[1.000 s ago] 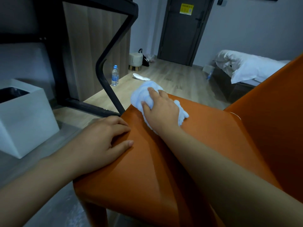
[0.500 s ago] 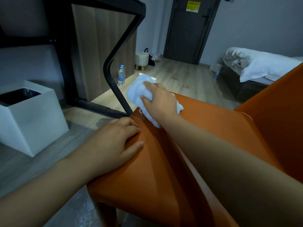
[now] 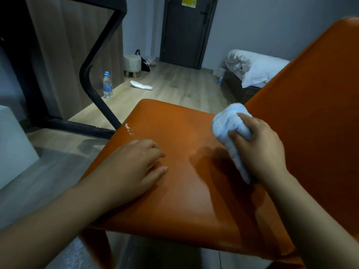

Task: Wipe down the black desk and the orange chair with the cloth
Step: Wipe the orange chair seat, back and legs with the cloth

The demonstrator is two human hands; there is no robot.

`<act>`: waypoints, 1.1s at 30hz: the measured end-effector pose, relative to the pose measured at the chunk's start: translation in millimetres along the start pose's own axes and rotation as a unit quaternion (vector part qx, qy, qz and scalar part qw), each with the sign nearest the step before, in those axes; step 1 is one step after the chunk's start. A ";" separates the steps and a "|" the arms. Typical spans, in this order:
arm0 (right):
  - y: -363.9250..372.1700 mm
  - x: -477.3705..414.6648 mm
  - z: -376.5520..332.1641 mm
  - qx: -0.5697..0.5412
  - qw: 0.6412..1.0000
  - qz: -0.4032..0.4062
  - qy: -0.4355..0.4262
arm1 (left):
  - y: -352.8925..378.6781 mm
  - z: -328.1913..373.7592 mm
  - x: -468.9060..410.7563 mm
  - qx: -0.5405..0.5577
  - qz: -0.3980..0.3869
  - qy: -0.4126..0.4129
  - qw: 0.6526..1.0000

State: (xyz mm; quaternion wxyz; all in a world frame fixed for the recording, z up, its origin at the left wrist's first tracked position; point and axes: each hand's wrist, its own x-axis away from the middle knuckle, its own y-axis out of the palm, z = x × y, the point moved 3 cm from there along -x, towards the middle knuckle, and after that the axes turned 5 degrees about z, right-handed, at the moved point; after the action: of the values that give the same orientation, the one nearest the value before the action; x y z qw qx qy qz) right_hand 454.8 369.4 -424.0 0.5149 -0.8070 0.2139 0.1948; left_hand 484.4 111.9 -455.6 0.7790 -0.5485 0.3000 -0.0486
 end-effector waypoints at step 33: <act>51.7 28.1 -20.1 0.175 0.979 -0.013 0.104 | 3.3 -16.8 19.8 -0.030 0.002 -0.043 0.999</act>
State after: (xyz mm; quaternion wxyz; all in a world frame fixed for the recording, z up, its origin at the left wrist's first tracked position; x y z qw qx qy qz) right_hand 451.9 327.4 -469.8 0.6256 -0.7228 0.2868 0.0625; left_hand 491.0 91.4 -470.4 0.7742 -0.5729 0.2688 -0.0143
